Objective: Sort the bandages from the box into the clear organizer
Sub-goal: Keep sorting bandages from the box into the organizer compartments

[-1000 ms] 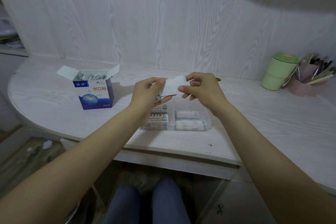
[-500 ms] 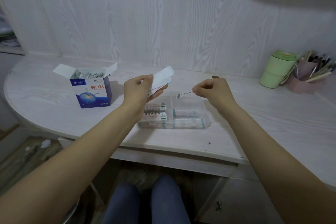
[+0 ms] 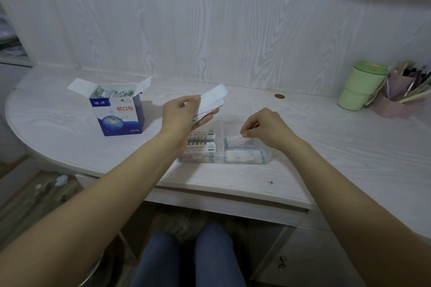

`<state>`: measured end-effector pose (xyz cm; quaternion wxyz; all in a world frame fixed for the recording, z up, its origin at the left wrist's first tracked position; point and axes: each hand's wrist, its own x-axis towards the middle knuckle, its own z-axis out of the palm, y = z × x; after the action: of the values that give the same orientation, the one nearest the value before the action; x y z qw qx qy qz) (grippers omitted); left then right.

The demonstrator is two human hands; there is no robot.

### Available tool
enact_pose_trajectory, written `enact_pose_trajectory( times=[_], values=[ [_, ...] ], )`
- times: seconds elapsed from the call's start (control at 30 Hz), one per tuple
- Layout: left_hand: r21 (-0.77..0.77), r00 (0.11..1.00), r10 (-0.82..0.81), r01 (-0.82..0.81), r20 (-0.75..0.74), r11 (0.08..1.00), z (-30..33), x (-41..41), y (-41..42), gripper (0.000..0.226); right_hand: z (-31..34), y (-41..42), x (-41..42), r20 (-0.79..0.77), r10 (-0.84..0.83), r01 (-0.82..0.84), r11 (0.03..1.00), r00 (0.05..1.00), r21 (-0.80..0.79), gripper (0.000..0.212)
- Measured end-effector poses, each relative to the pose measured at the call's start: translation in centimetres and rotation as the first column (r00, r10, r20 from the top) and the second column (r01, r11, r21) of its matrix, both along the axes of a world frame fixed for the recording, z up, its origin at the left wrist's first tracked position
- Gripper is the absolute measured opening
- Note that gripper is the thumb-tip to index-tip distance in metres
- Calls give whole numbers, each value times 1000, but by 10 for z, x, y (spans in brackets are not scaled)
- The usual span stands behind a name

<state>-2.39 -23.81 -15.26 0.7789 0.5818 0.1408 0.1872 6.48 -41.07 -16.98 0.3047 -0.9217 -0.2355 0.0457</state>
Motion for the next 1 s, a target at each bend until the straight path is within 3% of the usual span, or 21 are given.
enact_pose_trajectory(
  times=[0.27, 0.37, 0.53, 0.67, 0.73, 0.77, 0.83, 0.87, 1.0],
  values=[
    [-7, 1000, -10, 10, 5, 1000, 0, 1, -1, 13, 3, 9, 0, 54, 60, -52, 987, 997, -150, 14],
    [1, 1000, -12, 12, 12, 1000, 0, 2, 0, 14, 3, 10, -4, 35, 54, -49, 990, 998, -133, 38],
    [1, 1000, -17, 17, 19, 1000, -2, 1, 1, 15, 0, 16, -13, 2, 55, -54, 973, 998, -226, 54],
    [23, 999, -27, 27, 18, 999, 0, -1, 0, 15, 4, 12, -15, 8, 69, -64, 965, 998, -254, 49],
    [59, 999, -34, 32, 24, 998, 1, -3, 0, 16, 8, 10, -17, 86, 68, -60, 994, 994, -89, 38],
    [89, 999, -32, 29, 28, 996, 1, -4, 0, 16, 12, 10, -21, 95, 39, -47, 995, 995, 88, 32],
    [162, 999, -27, 21, 35, 987, 2, -6, -2, 12, 23, 11, -29, -10, -3, 8, 888, 1000, 459, 27],
    [194, 999, -30, 22, 38, 981, 3, -7, -3, 10, 29, 12, -33, -49, -6, 32, 829, 999, 558, 26],
    [271, 995, -92, 82, 25, 959, 6, -12, -8, 8, 34, 14, -39, 35, -55, 28, 847, 998, 530, 12]
  ],
)
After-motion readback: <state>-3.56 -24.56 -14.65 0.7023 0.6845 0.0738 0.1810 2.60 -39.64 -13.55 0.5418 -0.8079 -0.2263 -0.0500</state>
